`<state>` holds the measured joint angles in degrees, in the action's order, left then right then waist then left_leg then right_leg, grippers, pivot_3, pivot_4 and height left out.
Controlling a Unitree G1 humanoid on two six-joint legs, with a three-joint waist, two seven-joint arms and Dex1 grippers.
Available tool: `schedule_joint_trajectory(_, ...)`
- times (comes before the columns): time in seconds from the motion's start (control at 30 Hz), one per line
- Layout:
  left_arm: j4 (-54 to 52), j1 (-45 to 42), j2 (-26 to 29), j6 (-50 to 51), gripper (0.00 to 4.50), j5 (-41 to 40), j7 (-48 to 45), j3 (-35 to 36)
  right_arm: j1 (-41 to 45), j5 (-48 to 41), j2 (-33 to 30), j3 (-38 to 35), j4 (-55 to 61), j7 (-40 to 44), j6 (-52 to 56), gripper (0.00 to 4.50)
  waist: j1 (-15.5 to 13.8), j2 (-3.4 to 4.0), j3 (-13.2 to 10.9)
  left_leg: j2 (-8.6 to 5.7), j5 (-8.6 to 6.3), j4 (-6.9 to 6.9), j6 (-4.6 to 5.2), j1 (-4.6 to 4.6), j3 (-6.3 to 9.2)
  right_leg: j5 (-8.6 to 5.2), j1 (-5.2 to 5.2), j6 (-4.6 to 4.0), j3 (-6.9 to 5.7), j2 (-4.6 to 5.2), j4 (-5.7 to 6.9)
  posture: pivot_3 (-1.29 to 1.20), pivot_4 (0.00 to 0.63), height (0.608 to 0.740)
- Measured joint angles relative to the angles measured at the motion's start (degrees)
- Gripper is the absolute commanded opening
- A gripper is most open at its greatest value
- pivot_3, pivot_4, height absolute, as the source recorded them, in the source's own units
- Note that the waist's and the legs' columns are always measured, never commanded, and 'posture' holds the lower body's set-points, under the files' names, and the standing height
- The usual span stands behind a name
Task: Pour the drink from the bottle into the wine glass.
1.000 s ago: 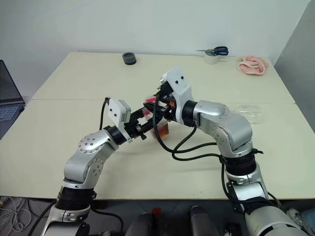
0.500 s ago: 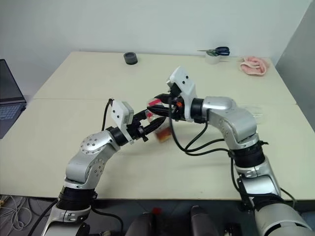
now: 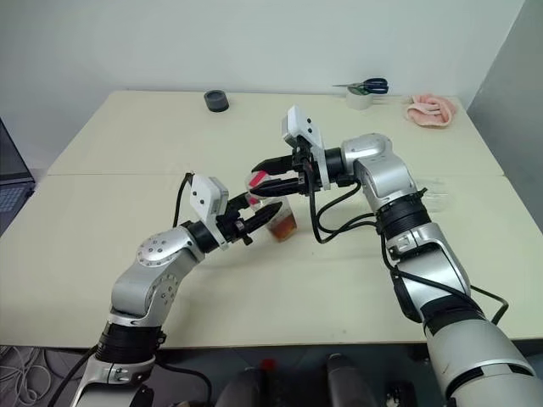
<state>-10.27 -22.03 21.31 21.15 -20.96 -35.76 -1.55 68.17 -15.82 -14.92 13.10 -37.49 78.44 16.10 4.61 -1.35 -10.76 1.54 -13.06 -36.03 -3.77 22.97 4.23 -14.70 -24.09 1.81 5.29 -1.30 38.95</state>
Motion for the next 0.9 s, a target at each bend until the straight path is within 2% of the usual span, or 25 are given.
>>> schedule_joint_trajectory(0.2, -0.1, -1.1, -0.3, 0.0, 1.91, -0.1, 0.1, 0.1, 0.0, 0.0, 2.4, -0.6, 0.0, 0.2, 0.1, 4.50, 0.1, 0.00, 0.0, 0.03, 0.01, -0.02, 0.00, -0.02, 0.03, 0.00, 0.01, 0.00, -0.02, -0.06, 0.03, 0.00, 0.150, 0.740)
schedule_joint_trajectory(0.33, -0.1, -1.8, -0.3, 0.0, 1.91, -0.1, 0.0, 0.1, 0.0, 0.1, 1.2, -1.4, 1.6, -2.1, 0.4, 4.50, 0.0, 0.00, 0.0, -0.03, 0.01, -0.03, 0.00, 0.02, 0.02, 0.00, 0.01, 0.00, -0.01, 0.00, 0.01, 0.00, 0.150, 0.740)
schedule_joint_trajectory(0.47, -0.1, -1.8, -0.2, 0.2, 1.91, -0.1, -0.1, 0.1, -1.8, 0.2, -1.4, -3.5, 9.5, -8.1, 3.3, 4.50, -0.1, 0.00, 0.0, -0.02, 0.00, 0.00, -0.01, 0.02, 0.03, 0.00, 0.01, 0.00, -0.04, 0.02, 0.00, 0.00, 0.150, 0.740)
schedule_joint_trajectory(0.73, -0.1, -1.9, 0.1, 1.6, 1.90, 0.9, 1.0, -0.3, -11.8, -1.1, -4.1, -4.0, 33.0, -20.7, 21.9, 4.50, -0.2, 0.00, 0.0, -0.01, 0.01, -0.02, 0.00, 0.01, 0.06, 0.00, -0.01, 0.01, -0.04, 0.00, 0.05, 0.00, 0.150, 0.740)
schedule_joint_trajectory(0.9, 1.3, -2.5, 0.1, 2.9, 1.90, 3.2, 3.2, -0.4, -14.9, -0.7, -2.1, -4.0, 42.5, -31.1, 30.0, 4.50, -0.1, 0.00, 0.0, 0.00, 0.01, -0.04, 0.00, 0.00, 0.05, -0.16, 0.00, 0.27, -0.01, -0.04, 0.04, 0.00, 0.150, 0.740)
